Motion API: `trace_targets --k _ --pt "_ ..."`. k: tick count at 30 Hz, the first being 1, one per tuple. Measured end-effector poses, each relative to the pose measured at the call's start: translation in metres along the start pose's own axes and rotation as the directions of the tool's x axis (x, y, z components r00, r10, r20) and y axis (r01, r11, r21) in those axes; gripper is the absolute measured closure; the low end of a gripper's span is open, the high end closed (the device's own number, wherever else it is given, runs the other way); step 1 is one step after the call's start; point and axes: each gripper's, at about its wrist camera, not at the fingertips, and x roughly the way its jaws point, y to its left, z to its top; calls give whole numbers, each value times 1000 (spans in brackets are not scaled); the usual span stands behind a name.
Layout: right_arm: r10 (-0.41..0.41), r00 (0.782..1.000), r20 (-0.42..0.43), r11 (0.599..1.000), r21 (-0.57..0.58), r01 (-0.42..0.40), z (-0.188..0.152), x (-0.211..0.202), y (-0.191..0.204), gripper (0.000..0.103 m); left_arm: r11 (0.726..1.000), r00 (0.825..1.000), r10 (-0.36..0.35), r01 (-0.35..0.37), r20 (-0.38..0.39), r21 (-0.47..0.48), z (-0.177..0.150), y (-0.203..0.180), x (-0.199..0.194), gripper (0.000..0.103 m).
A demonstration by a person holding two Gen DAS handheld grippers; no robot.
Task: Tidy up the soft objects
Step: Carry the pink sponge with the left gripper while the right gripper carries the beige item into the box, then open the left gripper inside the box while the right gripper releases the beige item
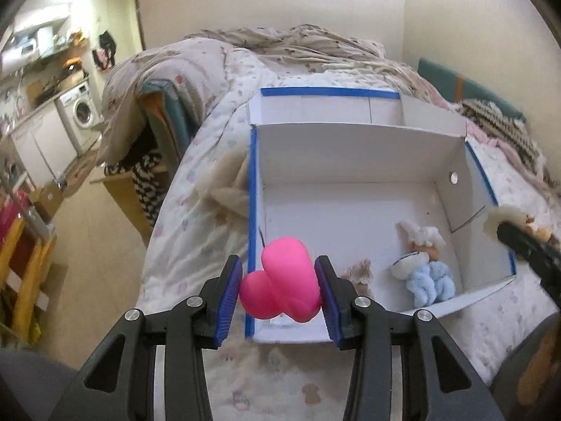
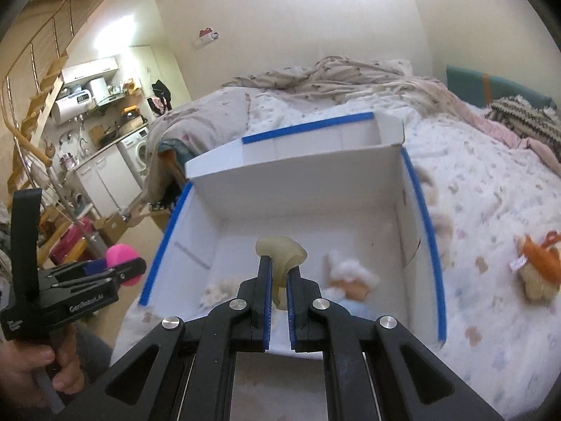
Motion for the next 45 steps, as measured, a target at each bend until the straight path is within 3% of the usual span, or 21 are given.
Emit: trace_targets --k 14,21,34,45 --pt "-27 998 -54 1000 -13 27 23 54 -9 94 998 999 10 -7 -44 65 26 -33 50 64" --pt "-49 987 -154 999 10 51 -2 83 -21 94 995 997 14 -7 -74 102 19 -45 70 64" --pt "-90 959 -269 994 35 103 -15 109 -36 94 995 993 23 -11 -114 103 27 -57 106 64" --pt "-94 953 -288 994 33 108 -15 114 -35 94 995 990 33 -19 -136 100 31 -62 120 64"
